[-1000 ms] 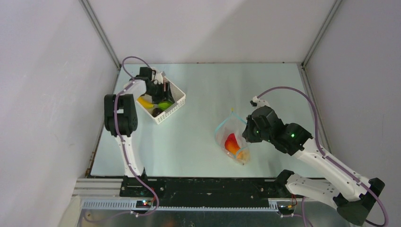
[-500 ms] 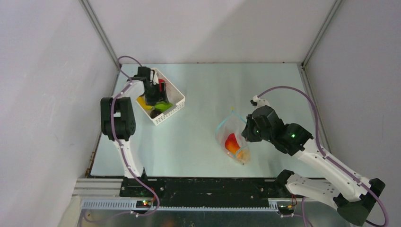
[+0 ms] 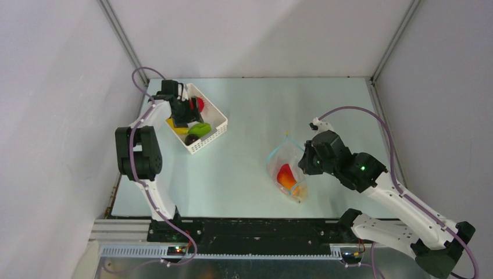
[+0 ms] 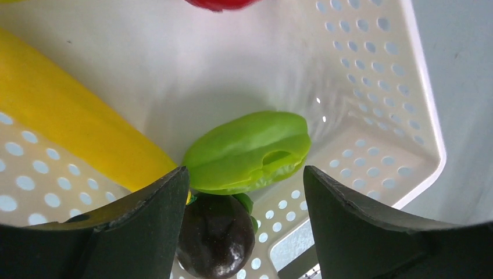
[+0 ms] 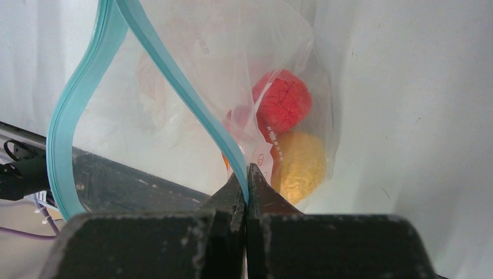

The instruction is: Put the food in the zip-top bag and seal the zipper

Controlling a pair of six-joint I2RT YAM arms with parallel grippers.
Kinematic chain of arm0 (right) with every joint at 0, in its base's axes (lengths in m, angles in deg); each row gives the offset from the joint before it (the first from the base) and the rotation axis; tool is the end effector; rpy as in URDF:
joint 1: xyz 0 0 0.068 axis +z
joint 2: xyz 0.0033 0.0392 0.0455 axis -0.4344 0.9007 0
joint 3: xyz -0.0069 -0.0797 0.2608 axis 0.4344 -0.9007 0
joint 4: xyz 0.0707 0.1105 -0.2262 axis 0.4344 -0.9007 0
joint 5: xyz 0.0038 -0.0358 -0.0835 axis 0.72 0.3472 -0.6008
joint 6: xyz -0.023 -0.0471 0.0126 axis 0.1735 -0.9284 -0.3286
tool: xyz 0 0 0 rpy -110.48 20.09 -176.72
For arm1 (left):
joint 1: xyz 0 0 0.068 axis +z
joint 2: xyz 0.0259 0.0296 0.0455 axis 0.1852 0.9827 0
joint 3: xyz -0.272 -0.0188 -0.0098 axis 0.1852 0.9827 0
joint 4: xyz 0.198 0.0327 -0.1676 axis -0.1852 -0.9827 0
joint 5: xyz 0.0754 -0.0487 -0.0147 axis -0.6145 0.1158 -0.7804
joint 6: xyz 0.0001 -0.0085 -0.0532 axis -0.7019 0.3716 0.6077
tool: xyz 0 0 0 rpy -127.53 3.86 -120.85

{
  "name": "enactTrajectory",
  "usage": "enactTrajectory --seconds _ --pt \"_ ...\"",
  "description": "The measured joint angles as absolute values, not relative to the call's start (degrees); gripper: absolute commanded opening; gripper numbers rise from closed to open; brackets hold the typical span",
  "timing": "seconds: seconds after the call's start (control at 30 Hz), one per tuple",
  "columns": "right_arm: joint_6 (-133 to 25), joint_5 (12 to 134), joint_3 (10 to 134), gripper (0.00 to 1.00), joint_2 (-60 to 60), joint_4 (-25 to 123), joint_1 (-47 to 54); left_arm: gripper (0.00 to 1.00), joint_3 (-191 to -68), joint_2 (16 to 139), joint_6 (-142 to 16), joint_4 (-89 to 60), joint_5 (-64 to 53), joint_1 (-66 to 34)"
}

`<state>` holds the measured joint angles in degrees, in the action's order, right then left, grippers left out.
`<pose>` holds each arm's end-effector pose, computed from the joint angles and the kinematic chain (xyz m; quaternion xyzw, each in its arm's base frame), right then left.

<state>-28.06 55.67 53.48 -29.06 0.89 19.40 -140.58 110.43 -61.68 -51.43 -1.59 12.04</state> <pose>0.1282 0.1201 0.3279 -0.0642 0.9136 0.1847 0.3564 0.4046 0.0022 0.2197 -0.0915 0.9566 -0.1261 0.2463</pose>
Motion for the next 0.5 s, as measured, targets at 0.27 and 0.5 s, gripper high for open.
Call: enactTrajectory --seconds 0.27,0.5 --pt "-28.3 55.7 53.5 0.0 -29.1 0.9 19.4 0.79 -135.1 110.5 -66.0 -51.1 1.2 11.6" --pt "-28.3 55.7 53.5 0.0 -28.6 0.9 19.4 0.76 -135.3 111.9 -66.6 -50.9 0.3 10.4"
